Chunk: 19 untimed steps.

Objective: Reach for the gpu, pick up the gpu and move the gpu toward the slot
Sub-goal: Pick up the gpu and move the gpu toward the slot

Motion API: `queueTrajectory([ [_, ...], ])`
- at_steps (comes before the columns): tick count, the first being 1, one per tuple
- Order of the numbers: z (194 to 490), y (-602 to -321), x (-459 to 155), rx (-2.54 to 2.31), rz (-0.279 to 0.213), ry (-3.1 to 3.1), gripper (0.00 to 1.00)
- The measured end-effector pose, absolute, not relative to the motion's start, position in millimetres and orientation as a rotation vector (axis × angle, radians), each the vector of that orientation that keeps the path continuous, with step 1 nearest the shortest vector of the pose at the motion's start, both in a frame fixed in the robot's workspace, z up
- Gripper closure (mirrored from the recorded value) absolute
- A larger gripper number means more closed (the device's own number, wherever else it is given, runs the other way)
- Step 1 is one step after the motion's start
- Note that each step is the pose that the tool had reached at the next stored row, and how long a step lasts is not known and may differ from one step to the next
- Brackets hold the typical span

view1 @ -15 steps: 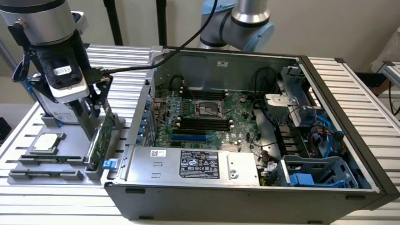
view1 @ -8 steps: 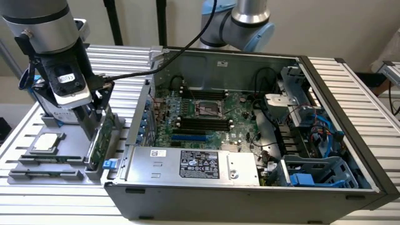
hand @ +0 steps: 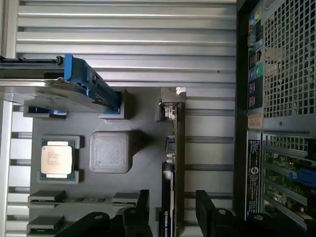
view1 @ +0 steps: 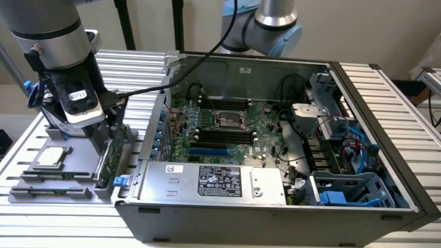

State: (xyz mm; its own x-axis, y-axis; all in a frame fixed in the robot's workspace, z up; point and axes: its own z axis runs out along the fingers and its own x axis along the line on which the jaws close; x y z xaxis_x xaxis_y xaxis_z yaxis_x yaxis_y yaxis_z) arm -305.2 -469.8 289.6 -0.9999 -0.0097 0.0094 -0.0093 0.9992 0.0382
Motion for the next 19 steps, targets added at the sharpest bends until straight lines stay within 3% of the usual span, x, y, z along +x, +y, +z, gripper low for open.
queueTrajectory([
  [19,255.0,-471.3,-310.0,0.015,-0.06,-3.133,0.5],
])
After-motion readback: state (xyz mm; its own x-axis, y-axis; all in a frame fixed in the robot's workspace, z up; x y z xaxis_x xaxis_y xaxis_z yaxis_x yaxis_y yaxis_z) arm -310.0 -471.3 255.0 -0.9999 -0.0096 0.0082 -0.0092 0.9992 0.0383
